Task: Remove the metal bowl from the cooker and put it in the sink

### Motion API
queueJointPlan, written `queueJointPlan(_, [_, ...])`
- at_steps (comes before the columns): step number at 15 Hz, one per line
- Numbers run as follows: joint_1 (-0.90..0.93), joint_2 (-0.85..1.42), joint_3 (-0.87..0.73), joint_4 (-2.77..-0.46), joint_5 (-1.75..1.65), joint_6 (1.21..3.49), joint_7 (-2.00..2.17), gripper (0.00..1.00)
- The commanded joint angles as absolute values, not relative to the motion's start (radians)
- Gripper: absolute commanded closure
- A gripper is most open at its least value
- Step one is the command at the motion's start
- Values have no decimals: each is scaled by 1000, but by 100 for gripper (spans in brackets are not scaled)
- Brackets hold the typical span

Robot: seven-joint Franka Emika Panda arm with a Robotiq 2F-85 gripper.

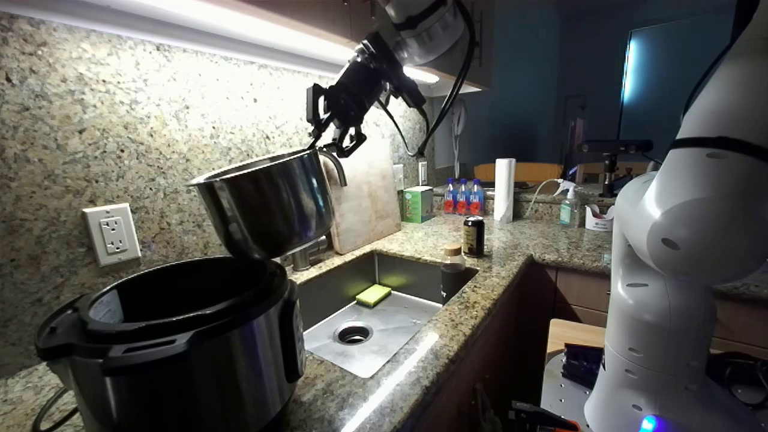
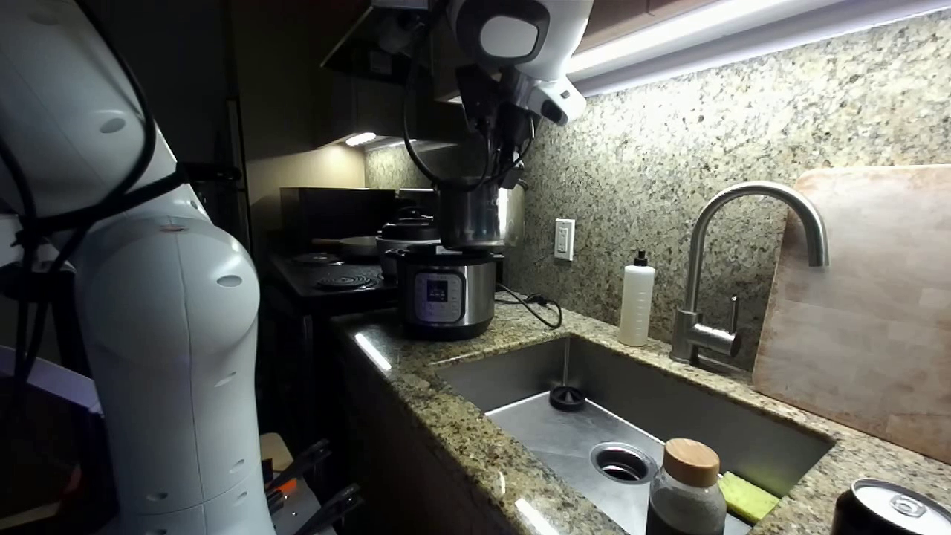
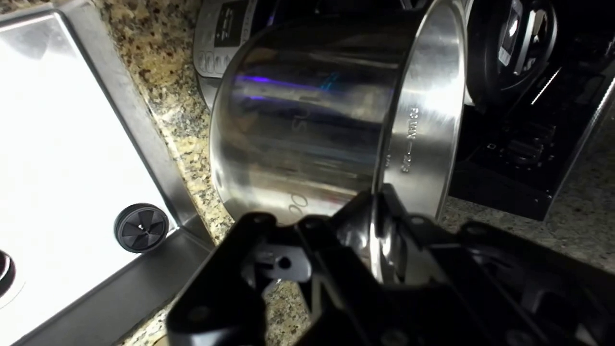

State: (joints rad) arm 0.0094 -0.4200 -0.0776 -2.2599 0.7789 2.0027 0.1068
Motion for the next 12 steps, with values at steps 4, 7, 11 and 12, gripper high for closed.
queueJointPlan(4, [-31,-459,-82,-2319,803,2001,109,94])
queueJointPlan(7, [-38,-462,-88,-2327,808,2000,107,94])
queueJointPlan(11, [-50,-472,-96,-2335,812,2001,108,94])
queueJointPlan(12, [-54,-473,-99,-2339,813,2001,107,94])
